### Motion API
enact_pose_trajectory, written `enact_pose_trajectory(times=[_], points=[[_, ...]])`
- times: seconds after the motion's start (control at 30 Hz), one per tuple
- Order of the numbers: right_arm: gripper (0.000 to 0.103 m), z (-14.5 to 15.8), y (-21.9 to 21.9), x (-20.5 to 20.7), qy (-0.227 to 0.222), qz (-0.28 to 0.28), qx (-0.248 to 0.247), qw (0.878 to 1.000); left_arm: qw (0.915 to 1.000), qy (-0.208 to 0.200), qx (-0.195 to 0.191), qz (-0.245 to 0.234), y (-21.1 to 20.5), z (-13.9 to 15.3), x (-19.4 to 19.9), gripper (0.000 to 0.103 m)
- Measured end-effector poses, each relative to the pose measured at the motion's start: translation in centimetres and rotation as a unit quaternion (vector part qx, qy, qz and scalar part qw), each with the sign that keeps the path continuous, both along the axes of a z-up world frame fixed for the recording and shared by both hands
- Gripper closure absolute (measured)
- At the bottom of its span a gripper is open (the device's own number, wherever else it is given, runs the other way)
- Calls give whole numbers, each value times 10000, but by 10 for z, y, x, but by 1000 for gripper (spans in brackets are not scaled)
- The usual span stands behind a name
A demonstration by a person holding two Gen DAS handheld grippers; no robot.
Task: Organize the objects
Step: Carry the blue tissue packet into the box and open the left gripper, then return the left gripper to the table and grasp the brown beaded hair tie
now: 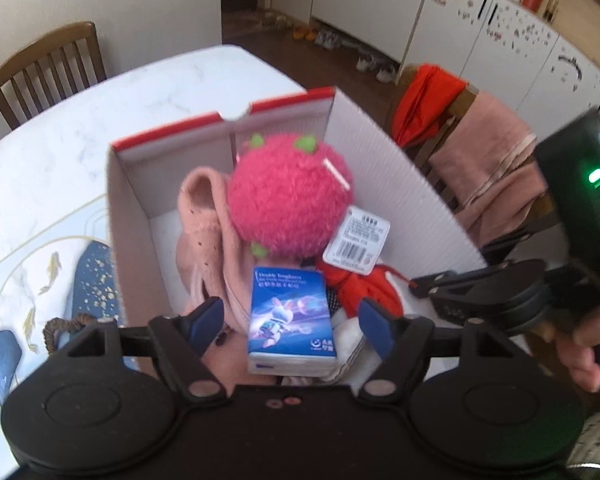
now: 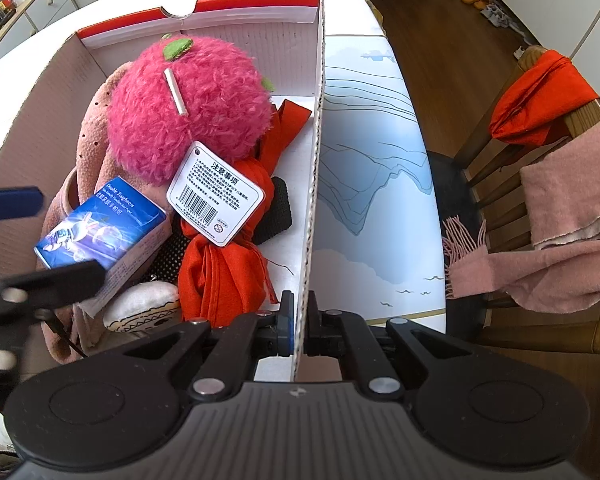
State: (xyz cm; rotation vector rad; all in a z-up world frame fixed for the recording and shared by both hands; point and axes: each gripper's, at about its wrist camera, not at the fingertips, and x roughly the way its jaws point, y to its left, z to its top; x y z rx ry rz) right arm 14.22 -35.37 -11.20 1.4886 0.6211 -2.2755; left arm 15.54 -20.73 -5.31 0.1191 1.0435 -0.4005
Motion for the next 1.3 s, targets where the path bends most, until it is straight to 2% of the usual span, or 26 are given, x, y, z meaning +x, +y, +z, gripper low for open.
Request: enact_pose_trajectory(times=[0.17,0.33,0.6,0.83,0.9,0.93,1.03,1.3], points=[[100,0,0,0,-1,-31,4,10000,9992,-303,-164,201,21,23,-11,20],[100,0,0,0,0,-129,14,9999,9968,-496,-265,559,44,40,-6,20],[100,1,3,2,4,-214,47,9998,9905,-668,-178,1190,97,52,-4,14],[100,2,5,3,1,-323,57,9995,9847,-695,166,1587,135,39,0,13],[100,2,4,3,-2,-339,62,9994,9833,-687,209,1675,143,34,1,7],[100,2,4,3,-4,-522,72,9986,9827,-662,208,1716,147,30,2,6],[100,2,4,3,-7,-551,70,9985,9815,-586,221,1811,157,18,4,1],[100,1,3,3,-15,-650,82,9979,9802,-184,479,1911,169,-27,14,1]])
